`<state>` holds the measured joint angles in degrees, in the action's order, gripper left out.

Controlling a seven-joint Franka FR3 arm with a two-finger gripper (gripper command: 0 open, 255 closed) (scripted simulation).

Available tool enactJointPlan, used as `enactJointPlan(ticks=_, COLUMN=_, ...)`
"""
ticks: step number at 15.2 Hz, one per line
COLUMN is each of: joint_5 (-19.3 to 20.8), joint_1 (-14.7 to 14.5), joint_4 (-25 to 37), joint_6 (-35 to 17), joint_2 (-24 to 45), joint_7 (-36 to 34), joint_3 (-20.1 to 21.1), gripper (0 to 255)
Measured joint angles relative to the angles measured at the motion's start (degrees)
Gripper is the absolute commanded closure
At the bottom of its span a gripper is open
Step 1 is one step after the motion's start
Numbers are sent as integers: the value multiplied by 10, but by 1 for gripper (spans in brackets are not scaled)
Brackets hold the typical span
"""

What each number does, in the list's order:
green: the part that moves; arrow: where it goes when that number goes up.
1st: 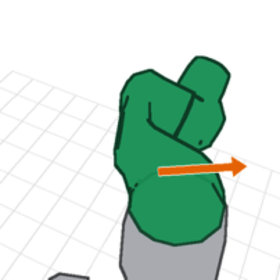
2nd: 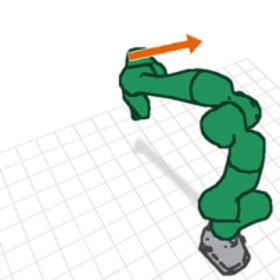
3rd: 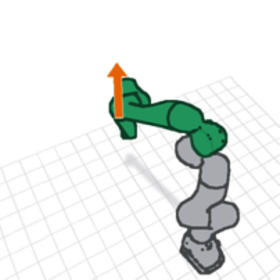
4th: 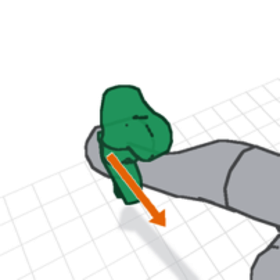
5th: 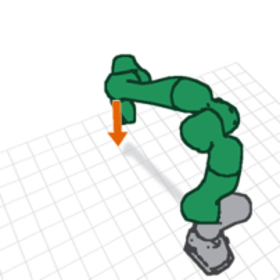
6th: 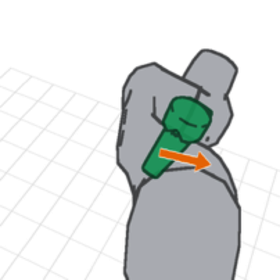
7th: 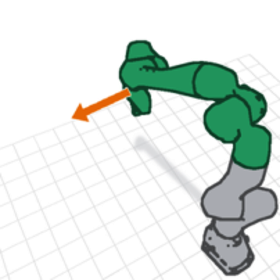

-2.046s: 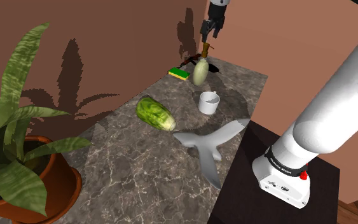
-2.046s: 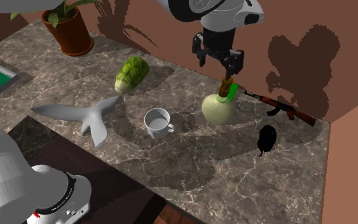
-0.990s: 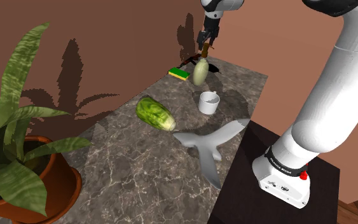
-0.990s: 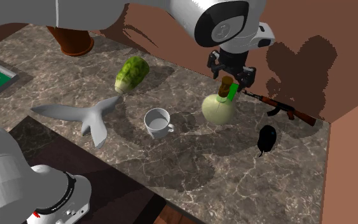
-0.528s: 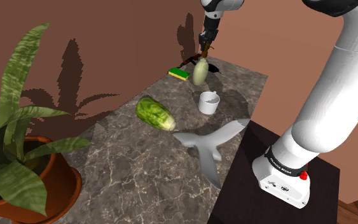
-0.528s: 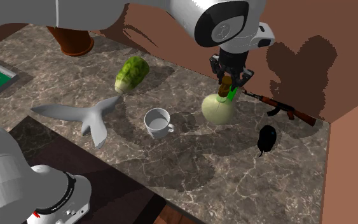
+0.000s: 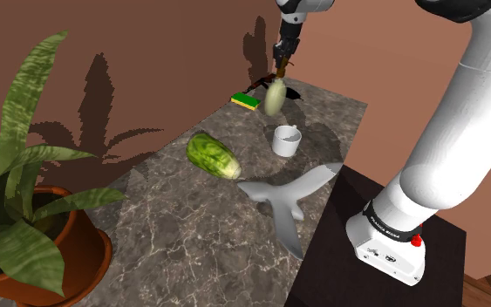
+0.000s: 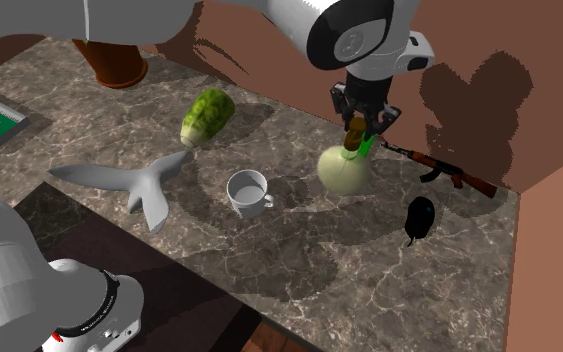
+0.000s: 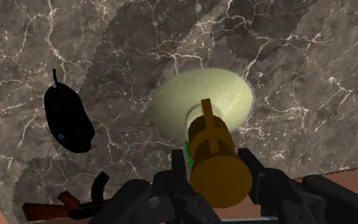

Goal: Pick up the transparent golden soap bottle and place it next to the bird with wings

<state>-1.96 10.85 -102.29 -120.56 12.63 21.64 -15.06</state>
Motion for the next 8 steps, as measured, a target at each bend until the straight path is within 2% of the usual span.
enactJointPlan(ticks=8, joint_5=4, joint_1=0, joint_4=44, joint_6=56, joint_2=-12, joint_7=-1, joint_3=-1, gripper=255)
